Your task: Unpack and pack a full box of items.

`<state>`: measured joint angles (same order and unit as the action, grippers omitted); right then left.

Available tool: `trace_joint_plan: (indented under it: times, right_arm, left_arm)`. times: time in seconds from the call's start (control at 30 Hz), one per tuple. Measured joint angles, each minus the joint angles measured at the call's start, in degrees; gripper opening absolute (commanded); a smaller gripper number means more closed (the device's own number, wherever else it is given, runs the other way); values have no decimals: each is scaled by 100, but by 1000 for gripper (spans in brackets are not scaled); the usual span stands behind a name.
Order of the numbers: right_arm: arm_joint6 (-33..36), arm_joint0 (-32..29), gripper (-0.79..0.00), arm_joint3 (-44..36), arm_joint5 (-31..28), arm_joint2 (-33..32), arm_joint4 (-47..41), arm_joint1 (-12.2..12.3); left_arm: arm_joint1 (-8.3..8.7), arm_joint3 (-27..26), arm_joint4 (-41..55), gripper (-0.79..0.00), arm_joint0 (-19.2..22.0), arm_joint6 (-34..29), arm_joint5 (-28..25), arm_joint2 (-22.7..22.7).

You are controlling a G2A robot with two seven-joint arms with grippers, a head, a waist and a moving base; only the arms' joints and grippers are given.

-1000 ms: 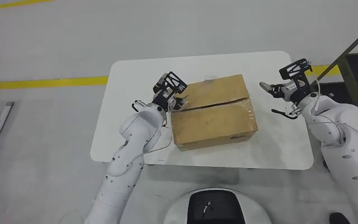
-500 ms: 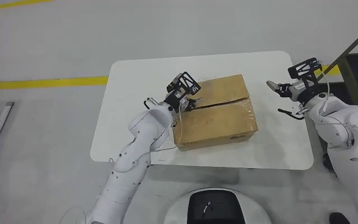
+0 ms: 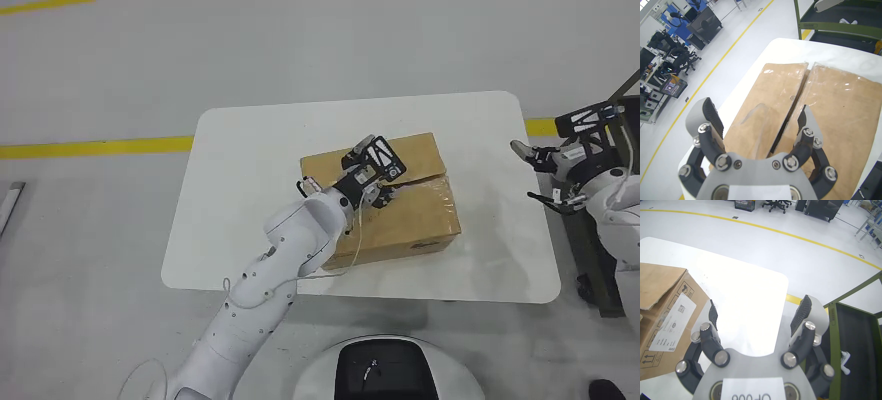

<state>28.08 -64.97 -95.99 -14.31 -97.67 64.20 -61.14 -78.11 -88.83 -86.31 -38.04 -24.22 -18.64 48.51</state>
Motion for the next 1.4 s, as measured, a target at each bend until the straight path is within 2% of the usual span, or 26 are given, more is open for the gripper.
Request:
trace_joint_plan:
  times: [0.2, 0.5, 0.7, 0.87, 1.03, 1.23, 1.4]
  right_arm:
    - [92, -127, 0, -104, -85, -205, -254, 28]
    - [311, 40, 0, -203, -466, -80, -570, 61]
    - [870, 500, 0, -252, -694, 260, -1084, 70]
    - [1640, 1143, 0, -238, -865, 848, -1587, 54]
    - [1904, 1562, 0, -155, -999, 1366, -1626, 30]
    - [1897, 1552, 0, -157, -998, 1341, -1627, 31]
    - [1864, 1538, 0, -170, -999, 1353, -1664, 29]
  left_arm:
    - [-51, -152, 206, 0, 20, -146, -11, 45]
    - [102, -722, 101, 0, -345, -904, -13, 869]
    - [301, -1334, -293, 0, -901, -1521, -117, 1810]
    - [437, -1697, -633, 0, -1469, -2024, -122, 2557]
    - [532, -2014, -848, 0, -1998, -2325, -150, 3129]
    - [591, -2259, -904, 0, -2362, -2358, -145, 3551]
    - [595, -2278, -890, 0, -2380, -2345, -145, 3578]
